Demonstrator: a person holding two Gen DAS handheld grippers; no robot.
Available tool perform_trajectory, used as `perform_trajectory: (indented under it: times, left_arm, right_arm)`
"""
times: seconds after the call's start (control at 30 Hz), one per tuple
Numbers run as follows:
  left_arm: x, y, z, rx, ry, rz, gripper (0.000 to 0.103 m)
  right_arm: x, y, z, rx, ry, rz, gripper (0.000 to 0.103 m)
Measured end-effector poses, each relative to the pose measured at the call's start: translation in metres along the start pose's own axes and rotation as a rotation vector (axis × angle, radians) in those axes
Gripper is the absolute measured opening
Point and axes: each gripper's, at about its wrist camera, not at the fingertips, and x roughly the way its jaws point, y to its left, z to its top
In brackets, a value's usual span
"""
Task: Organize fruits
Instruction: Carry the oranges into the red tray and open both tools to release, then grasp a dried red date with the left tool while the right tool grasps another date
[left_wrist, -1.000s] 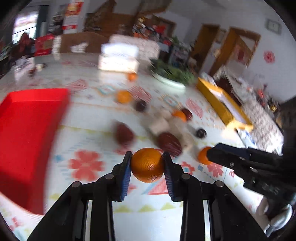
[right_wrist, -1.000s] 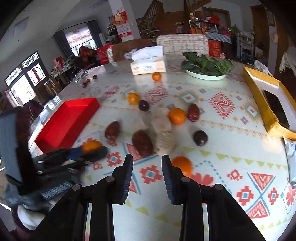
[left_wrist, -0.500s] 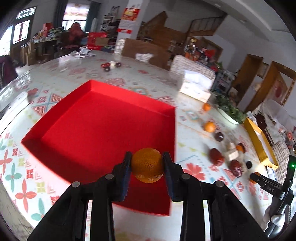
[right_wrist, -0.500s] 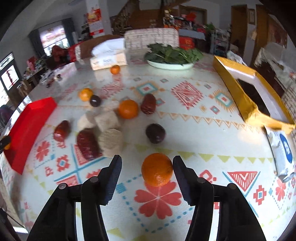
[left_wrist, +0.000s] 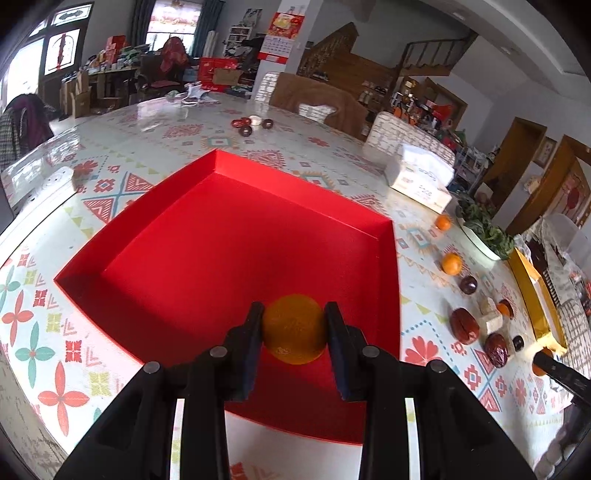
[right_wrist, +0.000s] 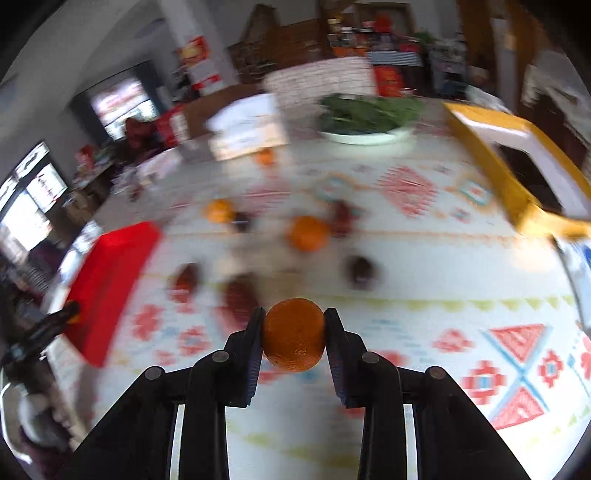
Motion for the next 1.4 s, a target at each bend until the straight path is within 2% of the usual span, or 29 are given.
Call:
perform_trajectory:
  times: [0.2, 0.27, 0.33, 0.47, 0.63, 0.7, 0.73, 0.8, 0.93, 1.07, 1.13, 1.2, 1.27, 1.33, 1.4]
  left_arm:
    - [-0.002, 0.022, 0.003, -0.064, 0.0, 0.014, 0.033]
    - [-0.009, 0.028, 0.005, -0.074, -0.014, 0.003, 0.04]
    - [-0.017, 0.034, 0.007, -0.084, -0.034, -0.004, 0.052]
    - [-0.028, 0.05, 0.011, -0.126, -0.052, -0.034, 0.057]
    - [-0.036, 0.071, 0.013, -0.198, -0.066, -0.064, 0.066]
    - [-0.039, 0.076, 0.013, -0.218, -0.072, -0.07, 0.071]
    - [-0.04, 0.078, 0.012, -0.228, -0.076, -0.069, 0.073]
    - [-0.041, 0.078, 0.011, -0.234, -0.075, -0.069, 0.075]
    - [-0.044, 0.069, 0.01, -0.237, -0.067, -0.085, 0.081]
    - [-0.054, 0.048, 0.01, -0.196, -0.074, -0.13, 0.081]
    - [-0.058, 0.032, 0.01, -0.16, -0.077, -0.147, 0.081]
    - [-0.062, 0.014, 0.008, -0.122, -0.078, -0.163, 0.081]
    - [-0.064, -0.003, 0.006, -0.085, -0.076, -0.174, 0.081]
    - [-0.062, -0.021, 0.003, -0.051, -0.064, -0.186, 0.081]
    - [-0.057, -0.041, -0.003, -0.013, -0.04, -0.198, 0.081]
  right_arm:
    - [0.029, 0.108, 0.007, -0.152, 0.095, 0.219, 0.035]
    - [0.046, 0.147, 0.005, -0.203, 0.14, 0.283, 0.035]
    - [0.061, 0.179, 0.0, -0.254, 0.168, 0.315, 0.035]
    - [0.092, 0.224, -0.005, -0.325, 0.209, 0.34, 0.035]
    - [0.119, 0.252, -0.012, -0.367, 0.231, 0.315, 0.036]
    - [0.123, 0.257, -0.013, -0.372, 0.23, 0.311, 0.042]
    - [0.12, 0.257, -0.013, -0.373, 0.228, 0.316, 0.045]
    - [0.114, 0.258, -0.011, -0.381, 0.201, 0.312, 0.059]
    - [0.083, 0.248, 0.002, -0.375, 0.11, 0.296, 0.06]
    - [0.03, 0.22, 0.018, -0.361, -0.058, 0.241, 0.062]
    - [-0.004, 0.195, 0.024, -0.352, -0.181, 0.18, 0.076]
    - [-0.029, 0.17, 0.028, -0.329, -0.269, 0.151, 0.101]
    - [-0.045, 0.142, 0.032, -0.288, -0.325, 0.117, 0.103]
    - [-0.048, 0.104, 0.036, -0.222, -0.305, 0.04, 0.103]
    - [-0.037, 0.072, 0.036, -0.152, -0.214, 0.035, 0.103]
